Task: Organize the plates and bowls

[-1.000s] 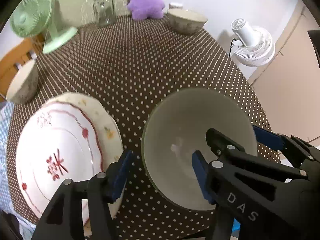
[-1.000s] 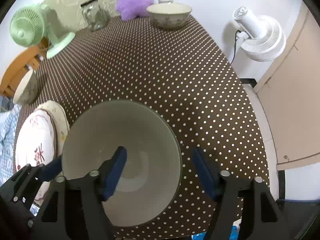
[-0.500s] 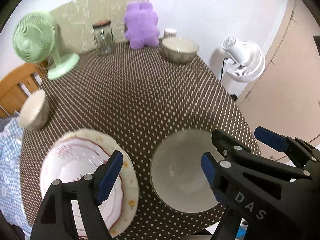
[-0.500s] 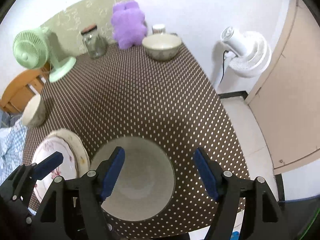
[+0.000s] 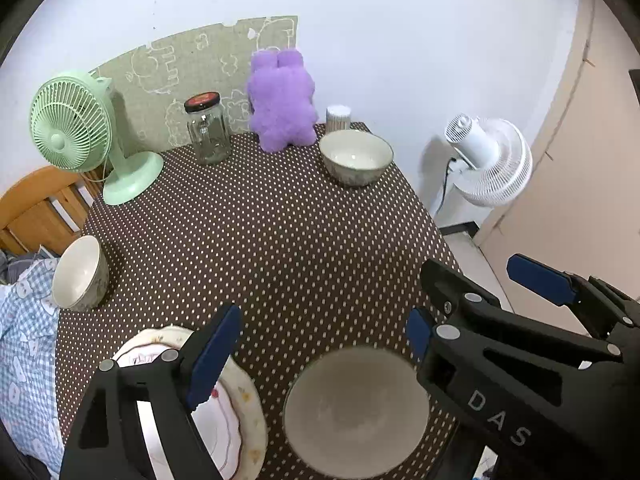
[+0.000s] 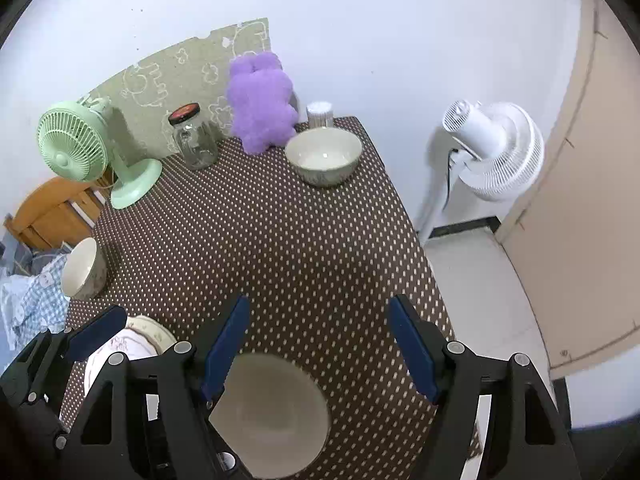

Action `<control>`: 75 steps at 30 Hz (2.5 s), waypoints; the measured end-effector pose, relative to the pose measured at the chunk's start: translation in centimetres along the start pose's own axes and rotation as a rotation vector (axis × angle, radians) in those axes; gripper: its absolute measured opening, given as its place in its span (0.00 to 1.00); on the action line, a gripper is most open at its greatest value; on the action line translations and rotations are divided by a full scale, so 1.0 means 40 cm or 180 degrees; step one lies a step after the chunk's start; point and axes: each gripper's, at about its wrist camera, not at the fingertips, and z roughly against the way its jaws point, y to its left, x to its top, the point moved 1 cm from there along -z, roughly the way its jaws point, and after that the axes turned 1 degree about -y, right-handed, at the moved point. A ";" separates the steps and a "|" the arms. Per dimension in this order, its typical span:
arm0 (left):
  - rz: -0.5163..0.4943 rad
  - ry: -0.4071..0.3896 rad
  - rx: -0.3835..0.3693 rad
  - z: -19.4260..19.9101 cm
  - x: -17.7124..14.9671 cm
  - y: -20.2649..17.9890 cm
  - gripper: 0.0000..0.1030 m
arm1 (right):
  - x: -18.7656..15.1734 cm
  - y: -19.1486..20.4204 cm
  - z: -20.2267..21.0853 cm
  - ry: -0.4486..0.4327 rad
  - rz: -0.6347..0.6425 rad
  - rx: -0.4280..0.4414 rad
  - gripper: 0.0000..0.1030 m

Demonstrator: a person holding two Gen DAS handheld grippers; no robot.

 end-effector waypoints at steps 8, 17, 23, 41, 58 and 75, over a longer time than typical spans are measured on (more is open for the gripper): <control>0.0154 -0.0042 0.0158 -0.056 0.102 -0.037 0.84 | 0.110 -0.038 -0.063 0.0029 0.0156 0.0219 0.73; 0.0279 -0.0131 0.0320 -0.146 0.217 -0.087 0.84 | 0.239 -0.097 -0.149 -0.0073 0.0343 0.0352 0.73; 0.0395 -0.0125 0.0343 -0.219 0.284 -0.105 0.84 | 0.318 -0.131 -0.224 -0.0060 0.0406 0.0408 0.74; 0.0410 -0.0008 0.0397 -0.453 0.425 -0.125 0.82 | 0.469 -0.152 -0.476 0.0017 0.0379 0.0530 0.81; 0.0396 0.0196 0.0499 -0.678 0.451 -0.066 0.63 | 0.485 -0.123 -0.690 0.0211 0.0371 0.0383 0.72; 0.0439 0.0359 0.0531 -0.754 0.454 -0.053 0.28 | 0.482 -0.132 -0.764 0.0399 0.0280 0.0329 0.37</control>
